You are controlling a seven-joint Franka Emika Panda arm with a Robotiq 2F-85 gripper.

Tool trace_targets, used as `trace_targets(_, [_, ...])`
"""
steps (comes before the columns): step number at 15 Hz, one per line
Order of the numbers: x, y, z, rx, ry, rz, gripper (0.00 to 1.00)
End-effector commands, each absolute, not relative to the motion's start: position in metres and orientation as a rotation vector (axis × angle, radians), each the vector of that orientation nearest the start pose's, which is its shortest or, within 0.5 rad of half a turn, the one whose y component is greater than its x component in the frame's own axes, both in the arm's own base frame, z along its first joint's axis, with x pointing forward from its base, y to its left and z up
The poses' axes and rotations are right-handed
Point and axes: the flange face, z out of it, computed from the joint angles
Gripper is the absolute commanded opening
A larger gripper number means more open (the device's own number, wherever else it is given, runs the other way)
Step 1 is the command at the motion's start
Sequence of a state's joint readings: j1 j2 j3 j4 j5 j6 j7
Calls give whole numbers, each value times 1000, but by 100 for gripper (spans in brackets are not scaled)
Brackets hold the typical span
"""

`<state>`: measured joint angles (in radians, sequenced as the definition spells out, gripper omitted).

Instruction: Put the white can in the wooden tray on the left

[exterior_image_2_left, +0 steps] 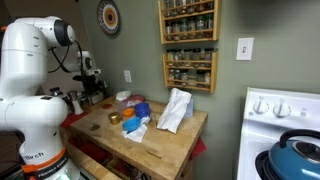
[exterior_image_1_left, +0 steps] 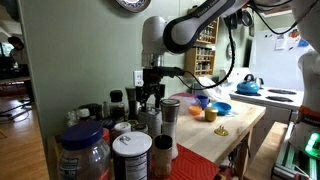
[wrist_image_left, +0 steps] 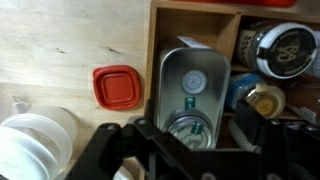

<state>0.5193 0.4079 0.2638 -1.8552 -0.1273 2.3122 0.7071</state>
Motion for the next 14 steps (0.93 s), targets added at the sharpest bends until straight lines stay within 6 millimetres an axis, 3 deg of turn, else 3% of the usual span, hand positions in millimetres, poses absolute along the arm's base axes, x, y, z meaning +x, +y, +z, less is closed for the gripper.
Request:
trace_targets(1, [464, 447, 339, -3092, -188, -104, 100])
trace_targets(4, [465, 442, 367, -3075, -176, -159, 100])
trace_targets(7, [460, 422, 401, -3093, -157, -191, 100])
trace_targets(11, [447, 384, 442, -3111, -160, -200, 100])
trace_targets(14, [433, 351, 463, -3076, -210, -236, 100])
